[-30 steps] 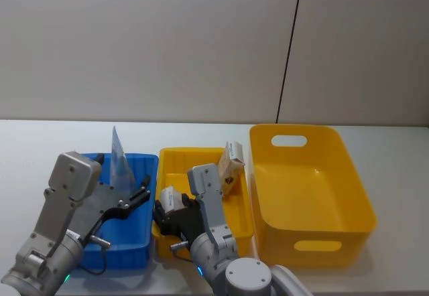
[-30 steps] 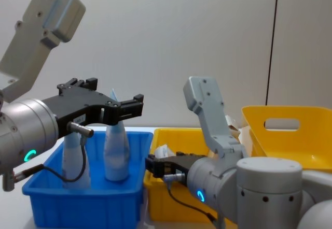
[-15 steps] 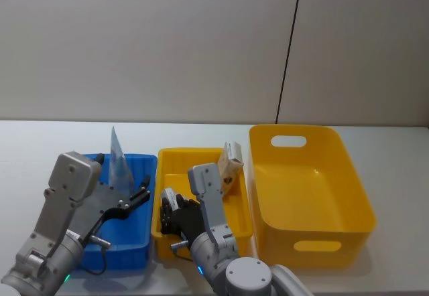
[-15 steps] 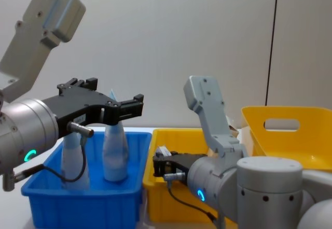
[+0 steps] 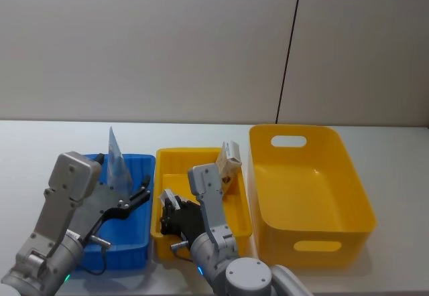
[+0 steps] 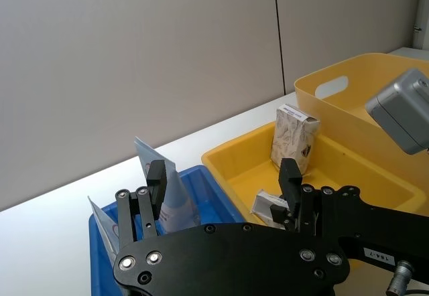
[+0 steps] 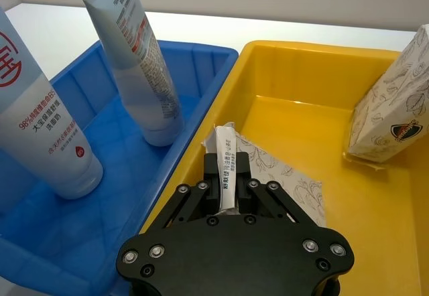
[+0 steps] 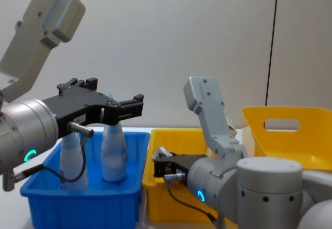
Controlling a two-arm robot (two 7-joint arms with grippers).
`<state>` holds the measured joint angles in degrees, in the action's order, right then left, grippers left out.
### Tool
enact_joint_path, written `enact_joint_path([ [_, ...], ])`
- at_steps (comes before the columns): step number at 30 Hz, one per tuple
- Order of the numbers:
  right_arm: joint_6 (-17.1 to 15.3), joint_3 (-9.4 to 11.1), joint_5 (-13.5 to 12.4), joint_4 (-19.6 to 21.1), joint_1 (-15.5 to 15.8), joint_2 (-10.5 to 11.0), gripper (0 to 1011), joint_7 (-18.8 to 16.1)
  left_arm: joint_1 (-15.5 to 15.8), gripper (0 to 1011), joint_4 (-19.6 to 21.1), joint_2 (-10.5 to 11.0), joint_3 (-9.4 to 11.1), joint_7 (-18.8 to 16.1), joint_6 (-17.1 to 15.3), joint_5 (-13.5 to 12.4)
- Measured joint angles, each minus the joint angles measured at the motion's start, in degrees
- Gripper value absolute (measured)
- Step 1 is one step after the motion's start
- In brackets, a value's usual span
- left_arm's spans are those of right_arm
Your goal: Bimanual collaborative sorting of washing and personal care products
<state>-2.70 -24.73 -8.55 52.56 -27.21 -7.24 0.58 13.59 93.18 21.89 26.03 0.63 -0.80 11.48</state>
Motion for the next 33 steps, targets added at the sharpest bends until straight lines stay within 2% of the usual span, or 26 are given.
enact_joint_path([
  [17,-0.6,0.2,0.0,0.9,0.4,0.4,110,0.0,0.0,1002,0.0,0.0,0.0,0.0,0.0,0.0],
  [23,-2.0,0.9,0.2,4.7,1.6,1.9,100,0.1,0.0,1001,0.0,0.0,0.0,0.0,0.0,0.0],
  [33,-2.6,2.1,1.5,10.7,3.7,4.0,96,1.9,0.0,1002,0.0,0.0,0.0,0.0,0.0,0.0],
])
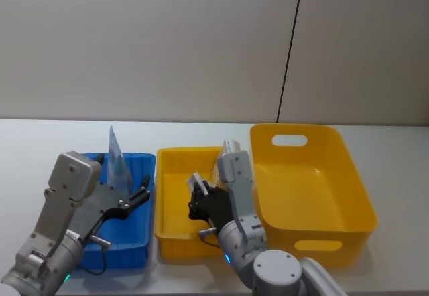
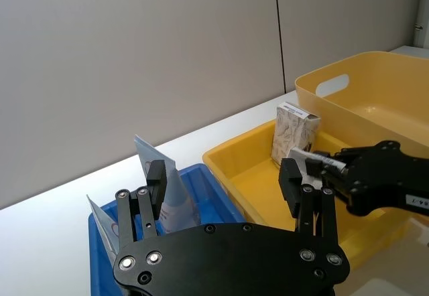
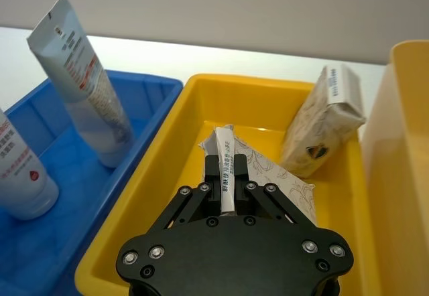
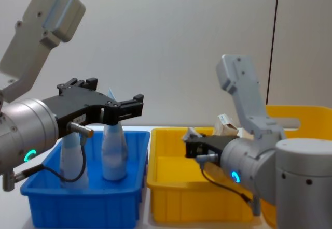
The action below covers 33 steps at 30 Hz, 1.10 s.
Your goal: Bimanual collaborative sorting of washing and personal care products
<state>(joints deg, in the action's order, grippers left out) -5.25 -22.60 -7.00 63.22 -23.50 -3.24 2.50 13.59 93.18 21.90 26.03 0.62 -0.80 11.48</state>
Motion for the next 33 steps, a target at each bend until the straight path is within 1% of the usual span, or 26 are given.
enact_joint_path([
  [3,0.3,0.3,0.4,1.3,0.5,0.4,96,0.4,0.0,1002,0.0,0.0,0.0,0.0,0.0,0.0],
  [7,1.7,0.7,0.5,2.4,1.0,0.9,96,0.3,0.0,1001,0.0,0.0,0.0,0.0,0.0,0.0],
  [11,3.7,1.2,0.3,3.2,1.1,1.4,95,-0.5,0.0,1001,0.0,0.0,0.0,0.0,0.0,0.0],
  [15,6.6,1.9,-0.5,3.8,1.1,1.8,89,-2.1,0.0,1001,0.0,0.0,0.0,0.0,0.0,0.0],
  [18,8.0,2.3,-1.0,4.0,0.9,1.9,90,-3.1,0.0,1001,0.0,0.0,0.0,0.0,0.0,0.0],
  [20,10.3,2.8,-2.0,4.1,0.6,2.1,89,-4.7,0.0,1001,0.0,0.0,0.0,0.0,0.0,0.0],
  [21,10.3,2.8,-2.0,4.1,0.6,2.1,89,-4.7,0.0,1001,0.0,0.0,0.0,0.0,0.0,0.0],
  [22,11.5,3.2,-2.6,4.2,0.4,2.1,89,-5.6,0.0,1001,0.0,0.0,0.0,0.0,0.0,0.0],
  [24,12.6,3.6,-3.2,4.3,0.2,2.2,89,-6.4,0.0,1002,0.0,0.0,0.0,0.0,0.0,0.0],
  [27,15.4,4.6,-4.9,4.5,-0.4,2.3,89,-8.5,0.0,1001,0.0,0.0,0.0,0.0,0.0,0.0],
  [31,17.4,5.6,-6.6,5.0,-0.8,2.4,90,-10.4,0.0,1001,0.0,0.0,0.0,0.0,0.0,0.0],
  [33,18.4,6.6,-7.9,5.8,-1.0,2.8,89,-11.6,0.0,1001,0.0,0.0,0.0,0.0,0.0,0.0],
])
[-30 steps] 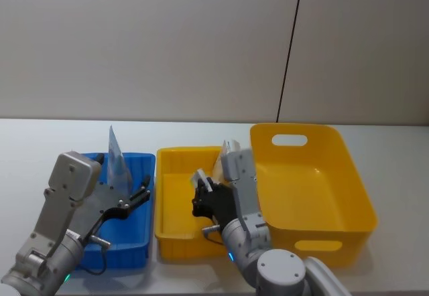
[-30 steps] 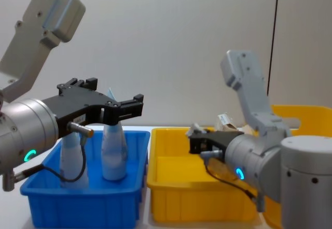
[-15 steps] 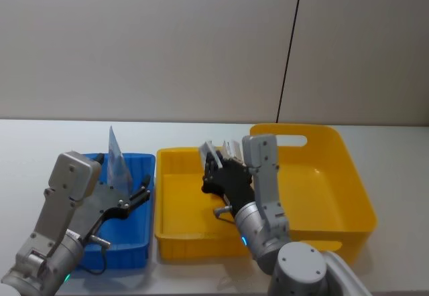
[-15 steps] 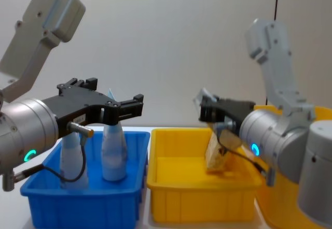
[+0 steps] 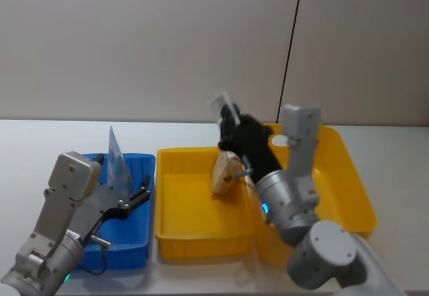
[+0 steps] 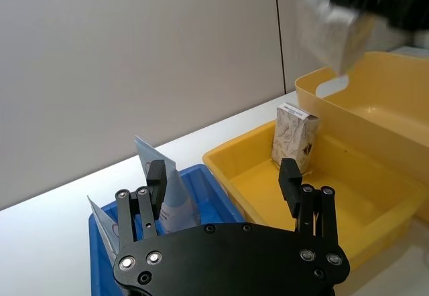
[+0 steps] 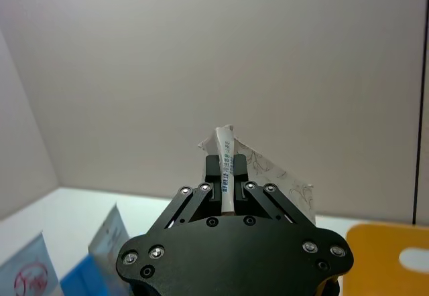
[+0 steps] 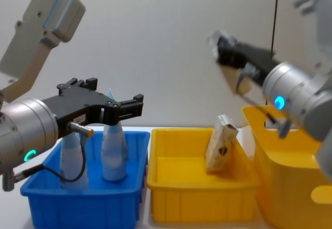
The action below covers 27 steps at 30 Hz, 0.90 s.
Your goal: Bimanual collaborative sorting of washing and personal care products
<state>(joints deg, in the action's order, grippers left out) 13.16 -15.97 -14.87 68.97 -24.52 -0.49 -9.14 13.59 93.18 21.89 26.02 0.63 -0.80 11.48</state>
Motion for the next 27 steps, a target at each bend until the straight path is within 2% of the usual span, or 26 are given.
enact_joint_path([
  [4,0.7,2.0,-2.6,2.6,-0.2,1.0,89,-1.9,0.0,1001,0.0,0.0,0.0,0.0,0.0,0.0],
  [10,-1.0,3.8,-3.6,6.3,0.4,2.5,89,-2.3,0.0,1001,0.0,0.0,0.0,0.0,0.0,0.0],
  [16,-5.7,5.3,-3.7,11.5,1.9,4.4,89,-1.2,0.0,1002,0.0,0.0,0.0,0.0,0.0,0.0],
  [19,-9.5,6.0,-3.5,14.5,2.9,5.5,89,-0.3,0.0,1002,0.0,0.0,0.0,0.0,0.0,0.0],
  [20,-9.5,6.0,-3.5,14.5,2.9,5.5,89,-0.3,0.0,1002,0.0,0.0,0.0,0.0,0.0,0.0],
  [27,-17.6,7.4,-3.1,19.8,5.0,7.4,89,1.6,0.0,1001,0.0,0.0,0.0,0.0,0.0,0.0],
])
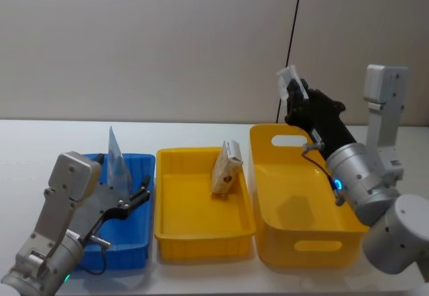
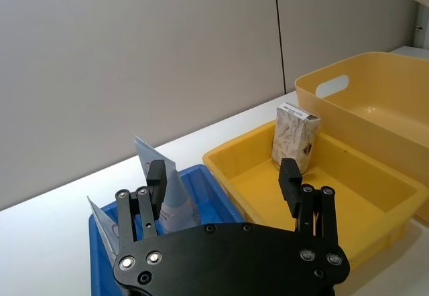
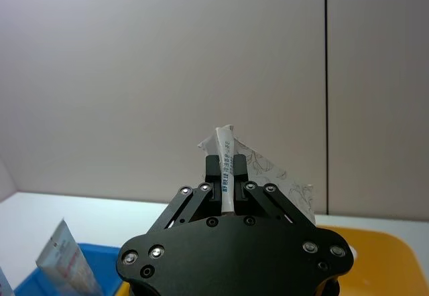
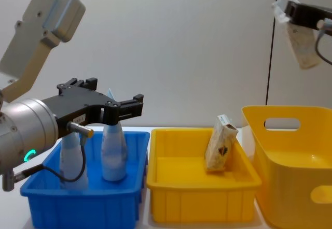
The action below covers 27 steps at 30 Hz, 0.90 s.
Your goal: Bimanual collaborative sorting of washing and personal care products
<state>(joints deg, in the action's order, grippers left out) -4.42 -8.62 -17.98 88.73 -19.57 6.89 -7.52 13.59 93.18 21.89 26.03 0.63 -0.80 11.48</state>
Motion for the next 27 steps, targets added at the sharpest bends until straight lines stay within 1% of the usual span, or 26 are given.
enact_joint_path([
  [1,-0.7,0.1,0.0,0.4,0.2,0.1,89,0.2,0.0,1002,0.0,0.0,0.0,0.0,0.0,0.0],
  [3,-3.2,0.5,0.2,1.7,0.8,0.6,89,0.8,0.0,1001,0.0,0.0,0.0,0.0,0.0,0.0],
  [5,-4.6,0.7,0.2,2.3,1.1,0.8,89,1.2,0.0,1001,0.0,0.0,0.0,0.0,0.0,0.0],
  [6,-5.9,1.0,0.3,3.0,1.5,1.0,89,1.5,0.0,1001,0.0,0.0,0.0,0.0,0.0,0.0],
  [8,-7.2,1.2,0.3,3.4,1.9,1.2,89,1.9,0.0,1002,0.0,0.0,0.0,0.0,0.0,0.0],
  [9,-8.7,1.4,0.3,3.7,2.2,1.3,89,2.3,0.0,1001,0.0,0.0,0.0,0.0,0.0,0.0],
  [11,-9.8,1.6,0.4,3.9,2.5,1.4,89,2.6,0.0,1001,0.0,0.0,0.0,0.0,0.0,0.0],
  [14,-12.4,2.0,0.4,3.7,2.8,1.4,89,3.3,0.0,1001,0.0,0.0,0.0,0.0,0.0,0.0],
  [15,-12.4,2.0,0.4,3.7,2.8,1.4,89,3.3,0.0,1001,0.0,0.0,0.0,0.0,0.0,0.0],
  [19,-14.4,2.3,0.5,2.5,2.5,1.3,89,3.8,0.0,1001,0.0,0.0,0.0,0.0,0.0,0.0],
  [27,-16.0,2.6,0.8,0.6,1.7,1.1,100,4.3,0.0,1002,0.0,0.0,0.0,0.0,0.0,0.0],
])
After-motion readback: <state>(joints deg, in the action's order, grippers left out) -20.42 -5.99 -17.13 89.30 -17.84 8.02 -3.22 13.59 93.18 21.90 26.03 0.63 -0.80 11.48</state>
